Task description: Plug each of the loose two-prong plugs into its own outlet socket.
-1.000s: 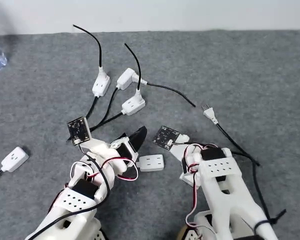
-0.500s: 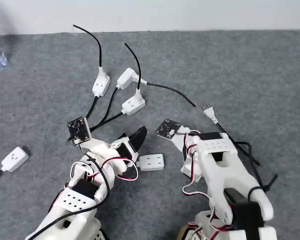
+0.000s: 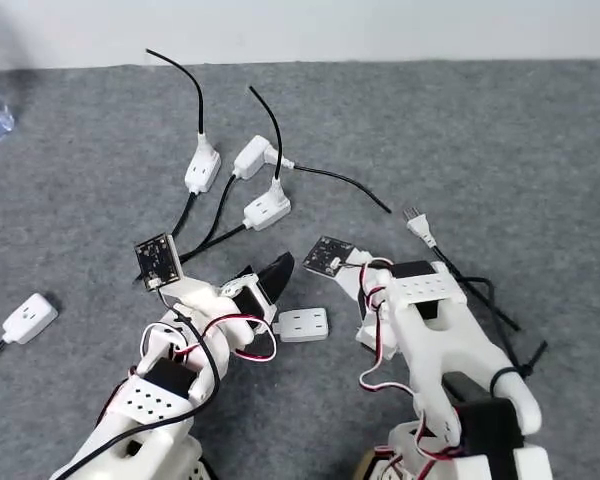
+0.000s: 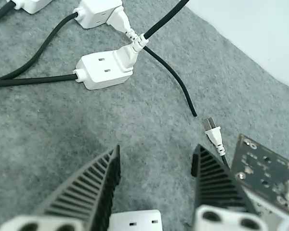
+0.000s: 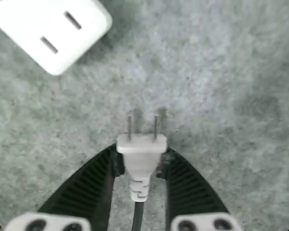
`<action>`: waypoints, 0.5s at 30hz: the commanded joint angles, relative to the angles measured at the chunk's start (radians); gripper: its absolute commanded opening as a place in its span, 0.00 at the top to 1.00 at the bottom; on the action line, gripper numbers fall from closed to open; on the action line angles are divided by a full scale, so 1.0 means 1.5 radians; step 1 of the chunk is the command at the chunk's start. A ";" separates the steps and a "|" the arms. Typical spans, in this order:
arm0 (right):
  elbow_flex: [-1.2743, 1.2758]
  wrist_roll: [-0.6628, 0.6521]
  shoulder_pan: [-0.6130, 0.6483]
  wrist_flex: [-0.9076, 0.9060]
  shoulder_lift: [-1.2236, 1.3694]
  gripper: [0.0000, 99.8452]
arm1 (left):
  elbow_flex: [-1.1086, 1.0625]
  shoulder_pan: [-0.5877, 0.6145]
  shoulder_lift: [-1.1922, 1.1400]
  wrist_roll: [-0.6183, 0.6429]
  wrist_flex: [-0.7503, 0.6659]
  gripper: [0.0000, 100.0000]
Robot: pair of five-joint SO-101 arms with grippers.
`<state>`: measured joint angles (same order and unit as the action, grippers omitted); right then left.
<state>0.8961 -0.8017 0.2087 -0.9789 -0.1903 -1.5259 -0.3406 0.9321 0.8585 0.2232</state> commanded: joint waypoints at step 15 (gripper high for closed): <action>-0.101 0.082 0.116 -0.256 -0.317 0.99 | 0.018 -0.107 0.008 -0.006 -0.064 0.77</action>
<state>0.8055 -0.7388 0.3191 -1.3027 -0.5478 -1.5259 -0.4849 0.9321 0.8585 0.1834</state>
